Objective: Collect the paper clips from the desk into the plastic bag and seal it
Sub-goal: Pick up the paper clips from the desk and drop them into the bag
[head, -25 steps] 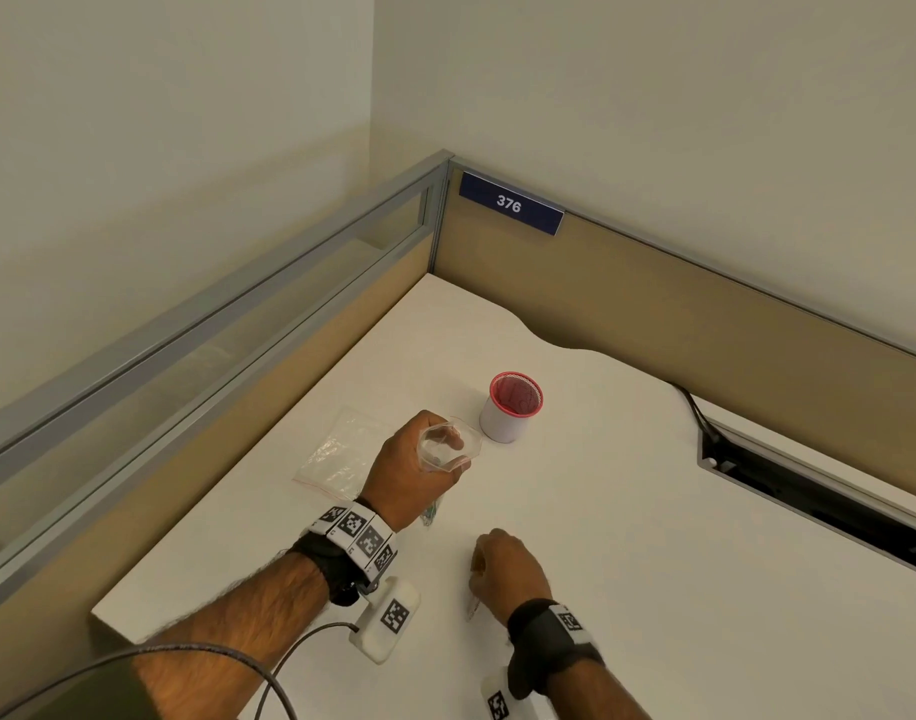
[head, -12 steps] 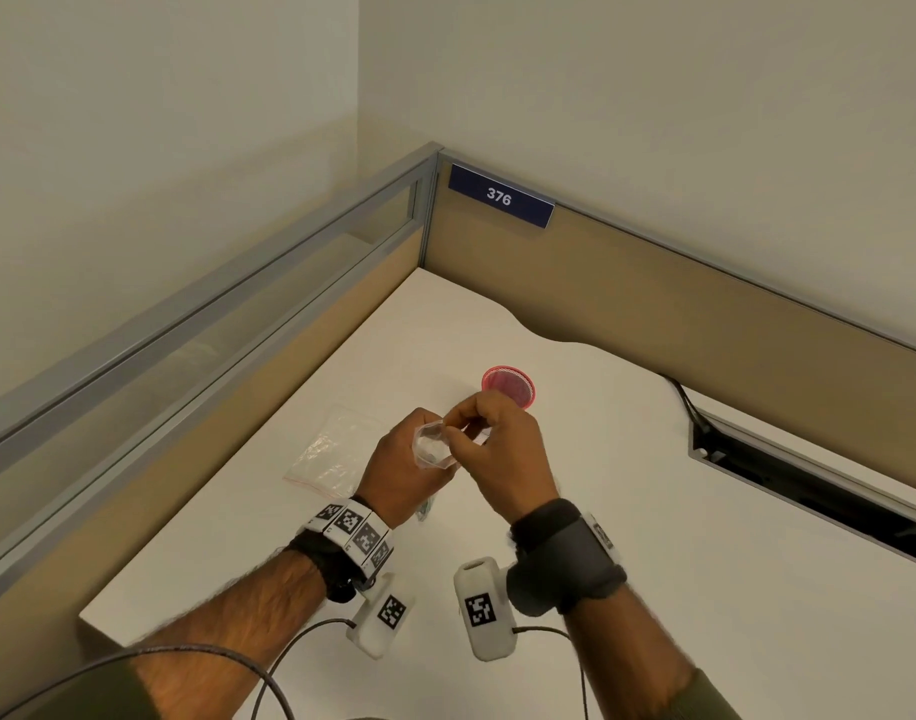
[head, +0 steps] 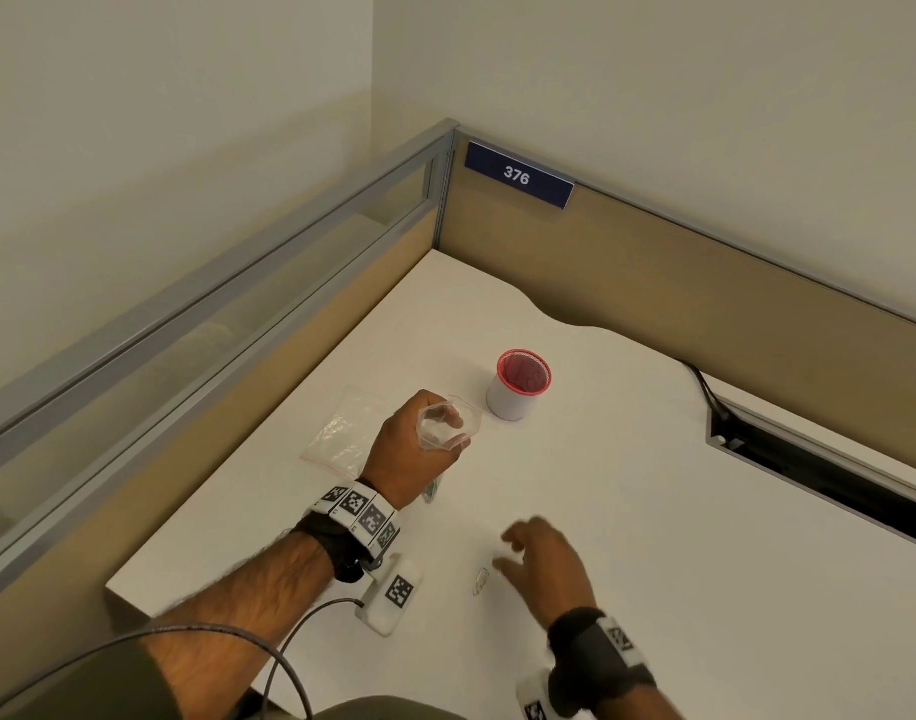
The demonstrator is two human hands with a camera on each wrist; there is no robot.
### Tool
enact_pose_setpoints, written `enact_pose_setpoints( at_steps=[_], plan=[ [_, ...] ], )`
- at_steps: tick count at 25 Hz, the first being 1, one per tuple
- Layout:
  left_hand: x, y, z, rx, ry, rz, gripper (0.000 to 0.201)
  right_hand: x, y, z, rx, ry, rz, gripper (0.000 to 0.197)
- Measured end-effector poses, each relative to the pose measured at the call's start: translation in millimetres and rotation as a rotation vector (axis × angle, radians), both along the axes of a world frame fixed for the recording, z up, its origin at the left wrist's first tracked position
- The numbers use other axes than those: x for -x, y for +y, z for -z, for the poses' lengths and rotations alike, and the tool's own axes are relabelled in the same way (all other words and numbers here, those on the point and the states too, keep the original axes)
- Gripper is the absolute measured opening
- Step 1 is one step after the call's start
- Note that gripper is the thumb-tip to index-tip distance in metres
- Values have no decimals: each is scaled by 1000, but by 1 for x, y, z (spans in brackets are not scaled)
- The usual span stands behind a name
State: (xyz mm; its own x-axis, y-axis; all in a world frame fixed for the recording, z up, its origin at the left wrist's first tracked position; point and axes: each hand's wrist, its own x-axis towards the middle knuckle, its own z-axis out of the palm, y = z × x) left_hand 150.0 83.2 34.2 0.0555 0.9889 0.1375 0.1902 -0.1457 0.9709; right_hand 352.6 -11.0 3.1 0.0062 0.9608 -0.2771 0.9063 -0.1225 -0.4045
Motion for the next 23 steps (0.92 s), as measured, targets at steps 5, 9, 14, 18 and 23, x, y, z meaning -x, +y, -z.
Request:
enact_pose_setpoints(
  at_steps=[5,9,14,18,23],
  plan=[
    [-3,-4,3,23,-4,-4,28,26,-22,34,130,-138,44,44],
    [-3,-3,1,16,-16,11,28,30,-3,40,41,-173,-13,21],
    [0,0,-3,-3,-1,-1,28,5,27,37,-5,-107,8,19],
    [1,1,-2,-2,7,-9,28,-10,19,38,98,-46,-25,29],
    [-4,1,-1,-1,7,-8,28,-12,15,47,96,-58,63,39]
  ],
)
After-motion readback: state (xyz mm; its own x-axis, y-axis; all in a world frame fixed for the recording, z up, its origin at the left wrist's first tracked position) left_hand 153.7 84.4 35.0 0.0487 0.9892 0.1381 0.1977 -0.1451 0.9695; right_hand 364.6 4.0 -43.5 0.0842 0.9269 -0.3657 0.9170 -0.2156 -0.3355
